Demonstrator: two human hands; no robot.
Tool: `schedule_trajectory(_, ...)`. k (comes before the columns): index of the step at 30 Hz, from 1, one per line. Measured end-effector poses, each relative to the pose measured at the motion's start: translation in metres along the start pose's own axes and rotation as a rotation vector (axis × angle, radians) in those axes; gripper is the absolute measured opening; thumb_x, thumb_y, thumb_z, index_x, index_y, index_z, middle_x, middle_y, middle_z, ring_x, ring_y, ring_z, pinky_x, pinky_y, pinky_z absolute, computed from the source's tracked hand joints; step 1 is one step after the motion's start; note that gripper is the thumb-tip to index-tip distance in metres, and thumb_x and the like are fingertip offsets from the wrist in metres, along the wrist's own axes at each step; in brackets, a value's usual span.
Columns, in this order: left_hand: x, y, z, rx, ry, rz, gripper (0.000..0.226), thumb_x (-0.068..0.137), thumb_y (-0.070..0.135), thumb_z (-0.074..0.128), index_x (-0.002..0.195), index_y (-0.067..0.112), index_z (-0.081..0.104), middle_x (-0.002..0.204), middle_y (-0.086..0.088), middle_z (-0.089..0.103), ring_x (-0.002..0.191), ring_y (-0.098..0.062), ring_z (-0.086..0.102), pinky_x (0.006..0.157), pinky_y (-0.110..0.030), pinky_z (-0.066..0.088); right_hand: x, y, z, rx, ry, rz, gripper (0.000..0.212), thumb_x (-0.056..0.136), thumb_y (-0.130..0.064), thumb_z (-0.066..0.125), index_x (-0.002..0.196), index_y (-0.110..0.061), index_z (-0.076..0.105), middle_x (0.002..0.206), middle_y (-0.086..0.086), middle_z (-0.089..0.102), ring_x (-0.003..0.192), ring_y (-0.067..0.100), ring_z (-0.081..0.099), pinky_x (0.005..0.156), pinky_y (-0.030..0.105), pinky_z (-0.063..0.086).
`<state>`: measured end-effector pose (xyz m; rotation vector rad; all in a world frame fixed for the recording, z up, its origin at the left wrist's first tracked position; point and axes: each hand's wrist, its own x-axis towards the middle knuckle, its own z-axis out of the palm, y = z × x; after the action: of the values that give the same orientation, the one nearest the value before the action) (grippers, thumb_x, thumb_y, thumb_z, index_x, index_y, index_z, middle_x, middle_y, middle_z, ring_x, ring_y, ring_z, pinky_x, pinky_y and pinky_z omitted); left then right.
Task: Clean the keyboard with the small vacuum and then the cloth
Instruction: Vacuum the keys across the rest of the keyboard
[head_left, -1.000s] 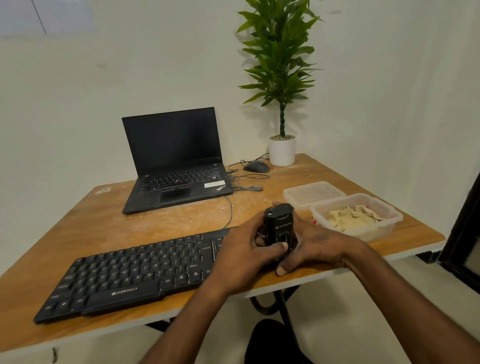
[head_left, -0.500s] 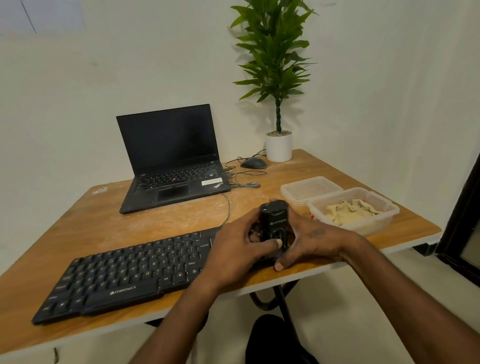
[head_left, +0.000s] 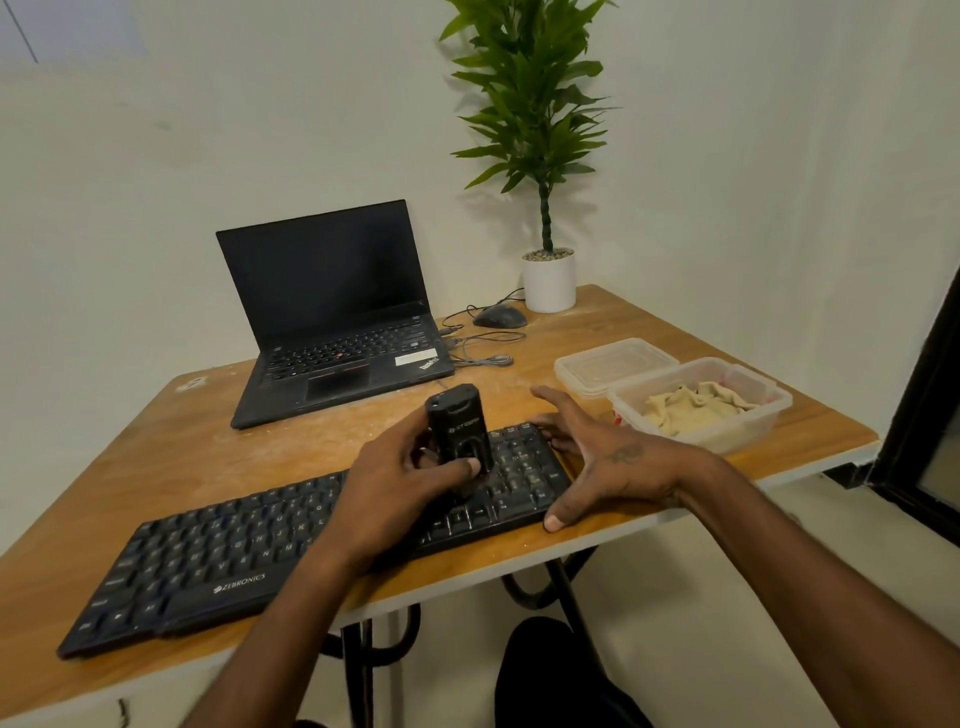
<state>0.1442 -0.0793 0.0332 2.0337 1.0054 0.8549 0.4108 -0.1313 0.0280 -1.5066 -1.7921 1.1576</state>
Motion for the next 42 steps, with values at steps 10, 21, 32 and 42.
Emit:
schedule_trajectory(10,0.034,0.022,0.048,-0.027,-0.031,0.104,0.054,0.082,0.04,0.079,0.129,0.053,0.056,0.115,0.011,0.072,0.09,-0.012,0.074,0.088,-0.048,0.062,0.0,-0.002,0.0,-0.057,0.007,-0.022,0.134,0.059,-0.03,0.098,0.145,-0.062,0.0,0.153,-0.012,0.033,0.14,0.015,0.036,0.116,0.039,0.035)
schedule_trajectory(21,0.038,0.0,0.002,0.007,-0.034,0.017,0.05,0.093,0.03,0.077,0.133,0.046,0.053,0.117,0.008,0.07,0.087,-0.005,0.072,0.075,-0.025,0.055,0.0,0.0,0.001,-0.005,-0.006,-0.004,0.138,0.061,-0.021,0.097,0.151,-0.057,-0.002,0.165,-0.006,0.018,0.15,0.018,0.021,0.121,0.041,0.025)
schedule_trajectory(32,0.076,0.016,0.04,0.04,-0.041,0.066,0.054,0.087,0.034,0.08,0.137,0.035,0.059,0.114,0.012,0.069,0.101,-0.008,0.067,0.092,-0.044,0.057,0.0,0.0,-0.001,0.016,-0.007,-0.001,0.138,0.062,-0.019,0.096,0.149,-0.057,-0.004,0.144,-0.015,0.035,0.131,0.005,0.039,0.096,0.016,0.039)
schedule_trajectory(42,0.066,-0.008,-0.003,0.029,-0.005,-0.039,0.05,0.093,0.026,0.077,0.139,0.029,0.058,0.113,0.006,0.068,0.096,-0.011,0.068,0.068,-0.017,0.049,0.001,-0.002,0.001,0.006,-0.003,-0.002,0.14,0.061,-0.02,0.097,0.15,-0.057,-0.004,0.164,-0.007,0.021,0.148,0.013,0.024,0.117,0.031,0.026)
